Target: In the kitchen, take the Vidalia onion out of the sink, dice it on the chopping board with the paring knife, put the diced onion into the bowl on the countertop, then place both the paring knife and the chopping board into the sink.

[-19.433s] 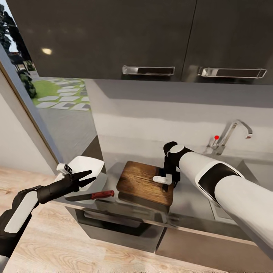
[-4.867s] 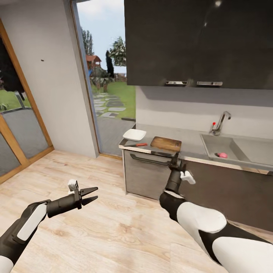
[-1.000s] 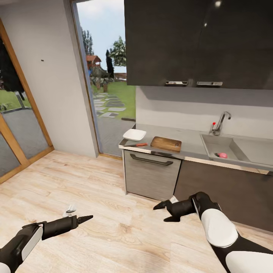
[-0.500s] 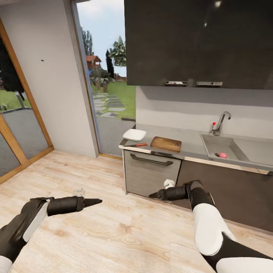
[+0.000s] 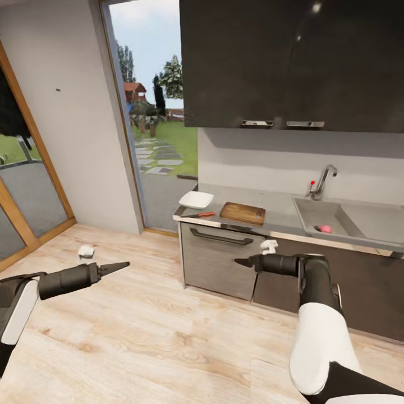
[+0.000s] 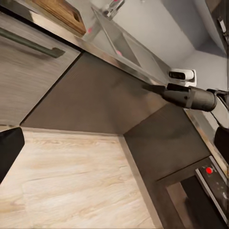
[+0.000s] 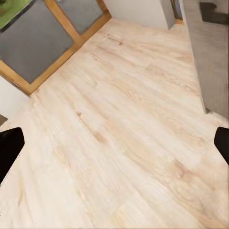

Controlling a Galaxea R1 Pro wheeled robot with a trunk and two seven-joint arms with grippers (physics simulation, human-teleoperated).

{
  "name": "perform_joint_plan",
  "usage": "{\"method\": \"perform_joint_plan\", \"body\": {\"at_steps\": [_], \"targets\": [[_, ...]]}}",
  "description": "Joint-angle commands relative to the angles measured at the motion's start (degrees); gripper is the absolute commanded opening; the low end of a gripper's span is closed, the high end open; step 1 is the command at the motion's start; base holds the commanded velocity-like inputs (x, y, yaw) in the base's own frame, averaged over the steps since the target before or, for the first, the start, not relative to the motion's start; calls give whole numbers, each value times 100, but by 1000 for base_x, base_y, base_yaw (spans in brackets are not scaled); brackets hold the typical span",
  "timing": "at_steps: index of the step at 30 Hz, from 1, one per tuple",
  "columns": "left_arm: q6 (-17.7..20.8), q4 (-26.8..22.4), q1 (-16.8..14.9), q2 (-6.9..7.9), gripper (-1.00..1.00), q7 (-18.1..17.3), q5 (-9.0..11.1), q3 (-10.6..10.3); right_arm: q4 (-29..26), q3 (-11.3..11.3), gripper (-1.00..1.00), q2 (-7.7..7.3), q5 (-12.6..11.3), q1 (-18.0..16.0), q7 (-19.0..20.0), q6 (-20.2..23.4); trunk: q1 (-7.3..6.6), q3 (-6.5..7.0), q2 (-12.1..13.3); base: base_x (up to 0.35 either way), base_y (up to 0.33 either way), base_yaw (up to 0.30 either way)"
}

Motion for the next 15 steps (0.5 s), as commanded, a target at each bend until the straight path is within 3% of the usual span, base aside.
{"method": "perform_joint_plan", "body": {"at_steps": [1, 7, 15], "targets": [[41, -6, -4, 3, 100, -18, 6, 12, -44, -69, 100, 8, 33, -9, 47, 148, 4, -8, -13, 0, 0, -213], [65, 31, -4, 3, 100, -10, -2, 36, -665, -282, 100, -33, 5, -5, 64, 772, 4, 28, -13, 0, 0, -233], [-16, -103, -4, 11, 100, -58, -15, -37, -784, -203, 100, -18, 55, 65, 67, 823, 4, 75, -13, 0, 0, -248]]}}
